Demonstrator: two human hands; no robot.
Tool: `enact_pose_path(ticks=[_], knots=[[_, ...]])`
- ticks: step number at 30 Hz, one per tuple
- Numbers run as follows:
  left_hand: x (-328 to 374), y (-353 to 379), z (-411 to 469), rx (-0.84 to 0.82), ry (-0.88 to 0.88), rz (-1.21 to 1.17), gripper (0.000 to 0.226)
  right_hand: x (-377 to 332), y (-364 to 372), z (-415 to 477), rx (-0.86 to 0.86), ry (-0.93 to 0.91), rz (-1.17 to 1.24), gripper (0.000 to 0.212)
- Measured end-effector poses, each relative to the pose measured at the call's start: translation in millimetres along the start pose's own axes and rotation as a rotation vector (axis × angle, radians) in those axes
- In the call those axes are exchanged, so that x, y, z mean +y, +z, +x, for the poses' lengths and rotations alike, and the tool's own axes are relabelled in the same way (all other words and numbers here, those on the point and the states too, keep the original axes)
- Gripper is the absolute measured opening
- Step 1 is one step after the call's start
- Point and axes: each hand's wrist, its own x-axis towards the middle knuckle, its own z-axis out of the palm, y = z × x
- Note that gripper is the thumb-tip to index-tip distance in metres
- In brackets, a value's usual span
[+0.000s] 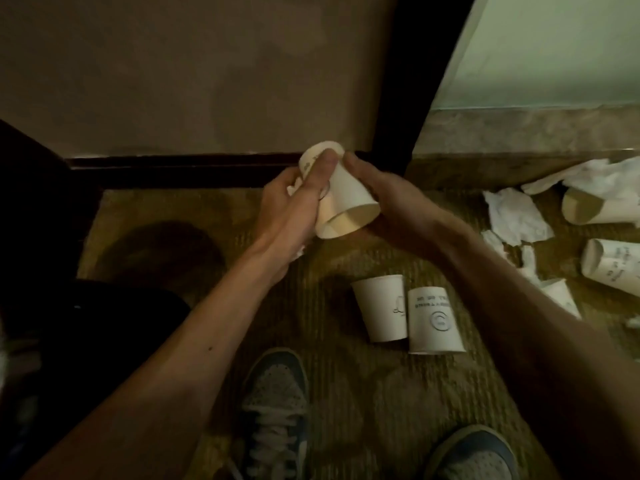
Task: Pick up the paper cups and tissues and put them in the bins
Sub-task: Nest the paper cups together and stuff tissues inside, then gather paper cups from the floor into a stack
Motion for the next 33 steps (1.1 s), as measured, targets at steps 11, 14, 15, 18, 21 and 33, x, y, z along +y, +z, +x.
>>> enact_pose_path(ticks=[11, 14, 15, 18, 21, 33], knots=[[143.5, -105.2, -83.7, 0.362, 0.411, 0.307, 0.049, -161.5, 91.2, -27.3, -0.356, -0.393, -0.230, 0.049], [164.4, -160.5, -121.5, 0.390, 0.457, 0.394, 0.046, -188.0, 144.0, -38.5, -0.467, -0.524, -0.329, 0.061], [168.2, -180.6, -134.6, 0.385, 0.467, 0.399, 0.044, -192.2, 163.8, -42.7, -0.523, -0.550, -0.321, 0.062], [165.8, -234.2, -171.2, 0.285, 0.457, 0.365, 0.037, -190.7, 214.5, -47.8, -0.650, -0.589, -0.350, 0.062], [139.3, -278.0, -194.4, 0.248, 0.348, 0.365, 0.049, -174.4, 257.3, -45.7, -0.753, -0.579, -0.449, 0.059], [-30.7, -350.5, -175.3, -0.004, -0.001, 0.464, 0.051, -40.9, 337.9, -10.8, -0.698, -0.873, -1.556, 0.050]])
